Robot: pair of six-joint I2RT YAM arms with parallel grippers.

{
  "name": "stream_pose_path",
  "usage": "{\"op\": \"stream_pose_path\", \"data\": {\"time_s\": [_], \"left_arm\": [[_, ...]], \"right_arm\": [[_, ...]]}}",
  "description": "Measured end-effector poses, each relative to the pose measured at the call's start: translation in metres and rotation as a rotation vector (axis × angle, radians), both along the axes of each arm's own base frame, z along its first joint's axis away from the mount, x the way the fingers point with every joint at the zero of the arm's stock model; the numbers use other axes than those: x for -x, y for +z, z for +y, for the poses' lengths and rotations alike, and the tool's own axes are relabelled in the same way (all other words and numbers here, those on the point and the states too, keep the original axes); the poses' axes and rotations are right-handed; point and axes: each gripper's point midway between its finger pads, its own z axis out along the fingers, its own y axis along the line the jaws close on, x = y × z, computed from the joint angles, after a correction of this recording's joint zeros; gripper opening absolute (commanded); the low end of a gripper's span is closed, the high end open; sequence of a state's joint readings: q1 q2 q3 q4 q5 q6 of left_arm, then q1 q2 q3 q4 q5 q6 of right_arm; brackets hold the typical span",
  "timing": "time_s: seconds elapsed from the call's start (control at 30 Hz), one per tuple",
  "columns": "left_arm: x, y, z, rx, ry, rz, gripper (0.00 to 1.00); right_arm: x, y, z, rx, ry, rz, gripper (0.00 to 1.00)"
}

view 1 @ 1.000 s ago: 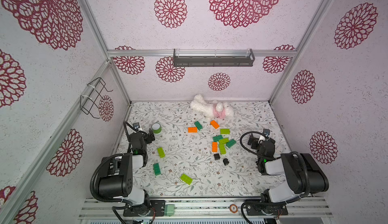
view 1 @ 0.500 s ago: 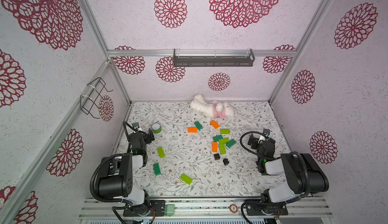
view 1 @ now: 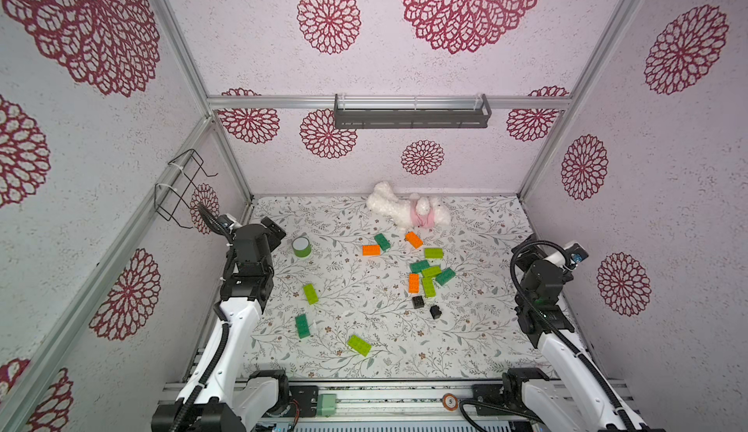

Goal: Assemble a small pinwheel with lego
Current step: Move the lego brick at the center of the board.

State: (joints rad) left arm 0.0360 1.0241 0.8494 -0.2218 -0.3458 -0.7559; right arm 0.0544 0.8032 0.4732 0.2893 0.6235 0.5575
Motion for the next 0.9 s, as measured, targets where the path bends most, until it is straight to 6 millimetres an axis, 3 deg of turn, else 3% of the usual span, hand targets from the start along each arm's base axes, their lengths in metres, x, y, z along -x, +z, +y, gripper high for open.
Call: {"op": "stream_pose_path", "data": {"time_s": [0.07, 0.13, 0.27, 0.4, 0.53, 0.7, 0.9], "left_arm": [[0.017, -0.010, -0.012, 0.058, -0.046, 0.056, 0.97], [0.033, -0.017, -0.037, 0.091, -0.121, 0.112, 0.97], [0.060, -0.033, -0.118, 0.118, -0.351, 0.258, 1.00], [0.099, -0.079, -0.195, 0.126, -0.527, 0.470, 0.99], [0.141, -0.129, -0.243, 0.105, -0.587, 0.683, 0.97], [0.174, -0.168, -0.278, 0.148, -0.595, 0.807, 0.95], [0.190, -0.203, -0.281, 0.234, -0.522, 0.885, 0.93]], "right_arm": [[0.001, -0.007, 0.004, -0.032, 0.026, 0.059, 0.99], [-0.011, -0.010, 0.018, -0.055, 0.113, 0.143, 0.99], [-0.037, -0.015, 0.061, -0.076, 0.318, 0.269, 0.99], [-0.025, -0.038, 0.129, -0.028, 0.559, 0.399, 0.99], [-0.012, -0.058, 0.172, 0.009, 0.719, 0.508, 0.99], [-0.003, -0.082, 0.202, 0.033, 0.854, 0.593, 0.99], [-0.001, -0.089, 0.215, 0.033, 0.924, 0.610, 0.99]]}}
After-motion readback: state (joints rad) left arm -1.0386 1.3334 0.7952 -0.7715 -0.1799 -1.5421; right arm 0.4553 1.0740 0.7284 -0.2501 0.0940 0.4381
